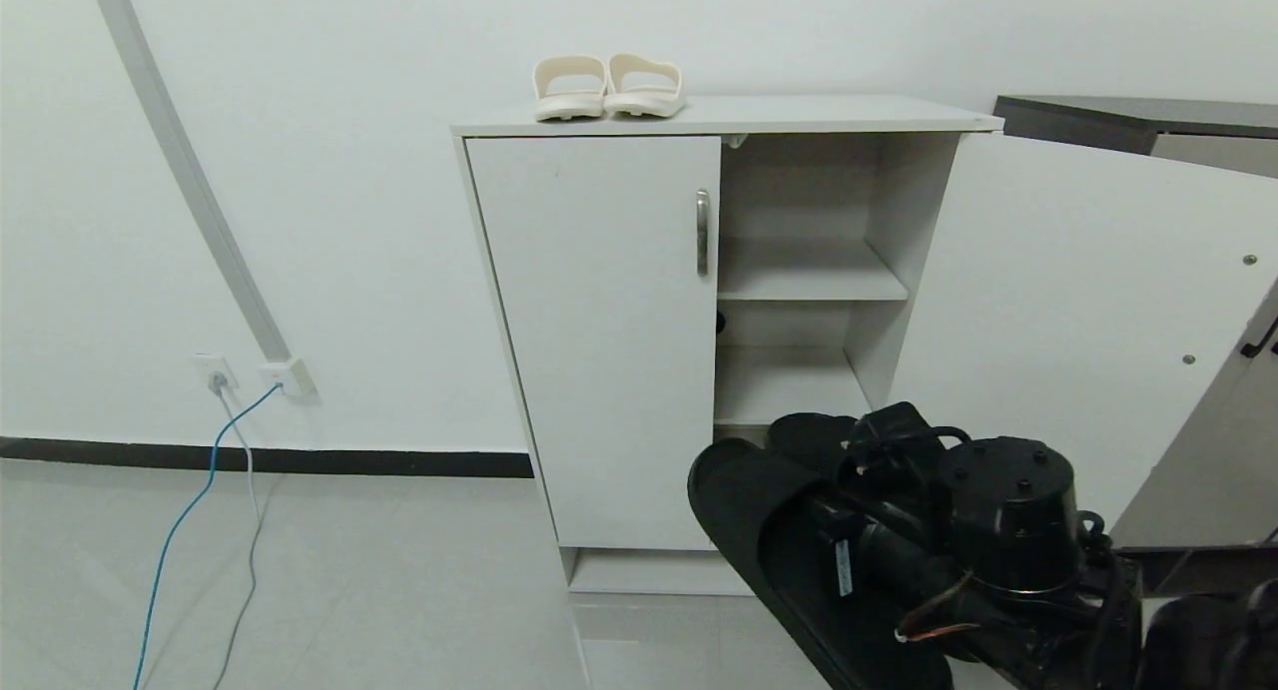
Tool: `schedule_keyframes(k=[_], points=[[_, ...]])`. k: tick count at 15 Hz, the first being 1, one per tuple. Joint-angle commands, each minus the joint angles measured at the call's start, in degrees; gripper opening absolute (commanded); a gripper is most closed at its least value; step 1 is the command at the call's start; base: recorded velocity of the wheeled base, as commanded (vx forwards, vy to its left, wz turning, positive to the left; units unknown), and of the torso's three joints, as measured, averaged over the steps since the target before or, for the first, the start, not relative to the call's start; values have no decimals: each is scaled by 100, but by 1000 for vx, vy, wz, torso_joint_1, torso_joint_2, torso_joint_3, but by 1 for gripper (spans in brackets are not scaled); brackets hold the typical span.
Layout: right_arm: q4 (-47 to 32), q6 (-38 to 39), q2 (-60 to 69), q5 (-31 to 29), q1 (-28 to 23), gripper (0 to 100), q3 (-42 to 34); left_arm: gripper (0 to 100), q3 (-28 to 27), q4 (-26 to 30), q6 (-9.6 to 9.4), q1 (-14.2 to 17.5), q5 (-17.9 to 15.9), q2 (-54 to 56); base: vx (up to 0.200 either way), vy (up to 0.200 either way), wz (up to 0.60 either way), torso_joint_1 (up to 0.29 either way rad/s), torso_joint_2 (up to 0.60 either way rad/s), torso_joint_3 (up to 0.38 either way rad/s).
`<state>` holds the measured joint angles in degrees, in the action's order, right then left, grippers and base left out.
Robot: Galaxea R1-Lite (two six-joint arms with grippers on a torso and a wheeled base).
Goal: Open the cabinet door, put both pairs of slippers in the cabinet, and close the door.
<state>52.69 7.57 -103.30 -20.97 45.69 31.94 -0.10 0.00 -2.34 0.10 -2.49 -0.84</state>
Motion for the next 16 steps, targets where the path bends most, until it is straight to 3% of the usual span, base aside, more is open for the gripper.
schedule_keyframes(k=[1, 6, 12, 16], points=[[5, 183, -559, -514, 107, 0, 374, 0, 10, 18, -12, -1, -24, 75, 0, 0, 0, 0, 0, 0], [66, 438, -1456, -2043, 72, 0, 1130, 0, 10, 18, -12, -1, -15, 84, 0, 0, 0, 0, 0, 0], [444, 596, -2212, -2368, -95, 0, 1675, 0, 10, 18, 32, -1, -6, 84, 0, 0, 0, 0, 0, 0], [444, 596, -2326, -2465, -166, 0, 1754, 0, 10, 18, 41, -1, -6, 84, 0, -200, 0, 0, 7, 1]])
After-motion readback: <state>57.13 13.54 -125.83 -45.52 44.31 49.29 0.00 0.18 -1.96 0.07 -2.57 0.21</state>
